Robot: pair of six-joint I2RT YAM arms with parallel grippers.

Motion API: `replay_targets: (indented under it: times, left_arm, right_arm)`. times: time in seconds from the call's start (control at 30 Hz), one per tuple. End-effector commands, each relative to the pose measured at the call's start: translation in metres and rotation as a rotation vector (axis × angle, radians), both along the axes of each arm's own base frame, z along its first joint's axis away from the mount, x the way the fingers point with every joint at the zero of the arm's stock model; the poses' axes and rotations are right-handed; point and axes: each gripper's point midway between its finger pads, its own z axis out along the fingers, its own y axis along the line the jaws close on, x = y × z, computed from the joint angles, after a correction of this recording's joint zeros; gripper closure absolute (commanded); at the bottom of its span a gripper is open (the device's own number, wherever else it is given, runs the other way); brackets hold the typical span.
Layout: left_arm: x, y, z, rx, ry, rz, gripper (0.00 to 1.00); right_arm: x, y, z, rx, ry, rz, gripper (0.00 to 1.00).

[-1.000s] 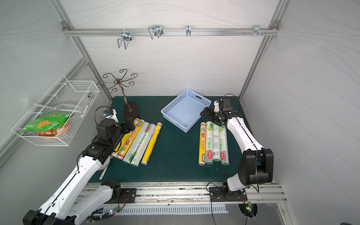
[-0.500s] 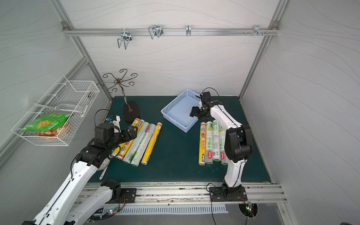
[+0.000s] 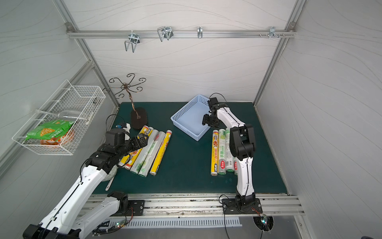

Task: Put the plastic wrap into the basket
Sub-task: Move the basket to the center of the board.

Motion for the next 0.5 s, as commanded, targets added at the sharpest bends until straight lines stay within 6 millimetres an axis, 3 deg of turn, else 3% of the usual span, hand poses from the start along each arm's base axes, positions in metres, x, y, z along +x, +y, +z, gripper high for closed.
replay_targets:
  times: [0.0,0.47]
  left_arm:
    - [0.007,-0.003,0.011,-0.024,-0.041,-0.004,0.0]
    - [0.008,-0.006,0.002,-0.043,-0.018,-0.009,0.0]
  right_arm:
    - [0.0,-0.006,-0.002,-0.051,0.013,0.019,0.38]
    - [0.006,-0.016,-0.005,-0.068,0.012,0.037,0.61]
